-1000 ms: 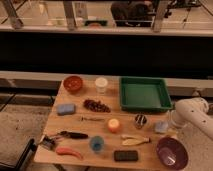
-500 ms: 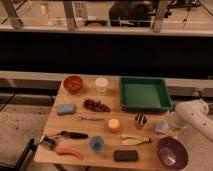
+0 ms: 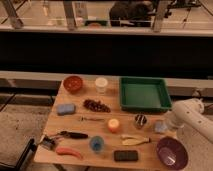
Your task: Place towel in tray
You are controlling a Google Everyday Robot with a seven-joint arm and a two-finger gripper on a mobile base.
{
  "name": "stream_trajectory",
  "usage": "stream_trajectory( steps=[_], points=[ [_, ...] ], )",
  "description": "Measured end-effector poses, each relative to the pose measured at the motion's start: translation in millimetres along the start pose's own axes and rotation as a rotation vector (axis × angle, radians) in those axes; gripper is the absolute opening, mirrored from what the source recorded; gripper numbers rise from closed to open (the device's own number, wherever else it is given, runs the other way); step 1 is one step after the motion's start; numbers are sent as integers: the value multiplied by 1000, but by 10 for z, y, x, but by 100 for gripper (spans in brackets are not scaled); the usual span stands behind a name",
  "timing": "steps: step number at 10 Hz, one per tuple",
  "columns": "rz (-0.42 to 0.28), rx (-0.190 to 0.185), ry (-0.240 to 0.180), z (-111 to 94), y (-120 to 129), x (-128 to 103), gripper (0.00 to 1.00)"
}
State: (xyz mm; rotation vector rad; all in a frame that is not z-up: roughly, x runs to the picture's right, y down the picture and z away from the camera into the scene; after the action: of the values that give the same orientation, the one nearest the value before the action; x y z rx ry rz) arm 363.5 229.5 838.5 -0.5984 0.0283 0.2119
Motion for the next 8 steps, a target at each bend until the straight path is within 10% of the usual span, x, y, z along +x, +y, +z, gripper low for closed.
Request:
stream_trajectory(
  steps=[4, 8],
  points=[
    [23, -7, -5, 5, -28, 30, 75],
    [25, -6, -21, -14, -39, 54, 37]
  ],
)
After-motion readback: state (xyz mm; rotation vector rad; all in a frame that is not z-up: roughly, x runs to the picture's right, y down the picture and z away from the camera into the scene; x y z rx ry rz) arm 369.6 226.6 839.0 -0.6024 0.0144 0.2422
